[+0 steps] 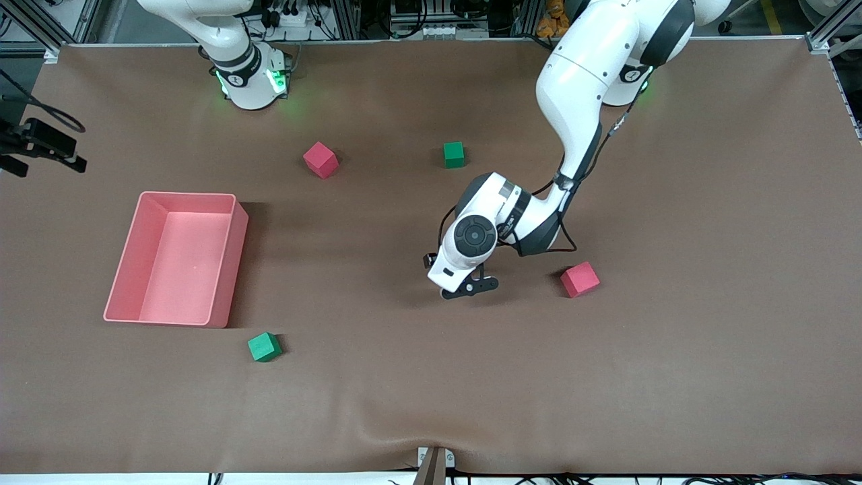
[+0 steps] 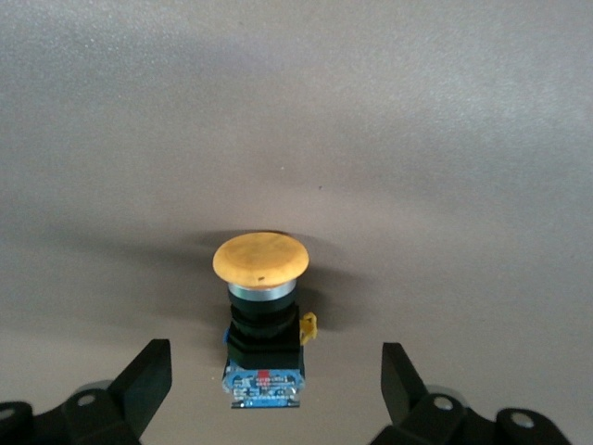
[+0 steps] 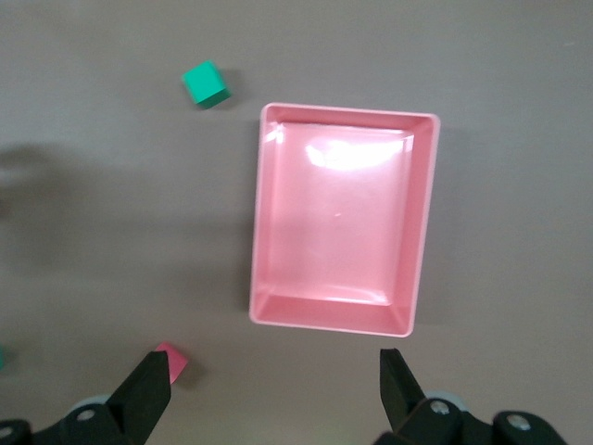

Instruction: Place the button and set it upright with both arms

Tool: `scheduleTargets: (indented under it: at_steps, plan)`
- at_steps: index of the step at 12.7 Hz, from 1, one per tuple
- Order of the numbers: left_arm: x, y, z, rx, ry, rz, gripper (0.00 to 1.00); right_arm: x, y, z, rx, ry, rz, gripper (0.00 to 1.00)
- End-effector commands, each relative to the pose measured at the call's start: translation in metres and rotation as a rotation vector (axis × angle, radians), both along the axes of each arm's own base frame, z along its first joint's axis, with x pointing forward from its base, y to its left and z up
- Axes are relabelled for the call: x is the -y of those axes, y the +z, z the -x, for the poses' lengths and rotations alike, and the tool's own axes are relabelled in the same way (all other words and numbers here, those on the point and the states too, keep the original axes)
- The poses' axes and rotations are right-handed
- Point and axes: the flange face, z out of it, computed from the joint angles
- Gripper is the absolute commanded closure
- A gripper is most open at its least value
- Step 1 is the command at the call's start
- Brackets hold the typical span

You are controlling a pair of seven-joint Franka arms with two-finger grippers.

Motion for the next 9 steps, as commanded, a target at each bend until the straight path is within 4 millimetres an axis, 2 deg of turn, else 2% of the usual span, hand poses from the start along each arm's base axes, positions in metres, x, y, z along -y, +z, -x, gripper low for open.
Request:
scheduleTargets:
  at_steps: [1,4,7,8,9]
  plan:
    - [-0.002,-0.001,-0.003,-0.006,-0.012,-0.002,0.01,0.025,0.002,-0.003,0.003,-0.014,-0.065,0.00]
    - [-0.003,-0.004,-0.002,-0.007,-0.023,-0.006,0.11,0.023,0.000,-0.004,-0.009,-0.017,-0.049,0.00]
    - [-0.002,-0.006,0.000,-0.011,-0.024,-0.007,0.11,0.018,0.003,-0.003,-0.027,-0.112,0.023,0.00]
    - [-0.003,-0.006,-0.001,-0.011,-0.024,-0.007,0.12,0.010,0.008,-0.004,-0.021,-0.153,0.036,0.00]
    - [-0.003,-0.007,-0.001,-0.012,-0.026,-0.008,0.18,0.008,0.010,-0.005,-0.014,-0.162,0.040,0.00]
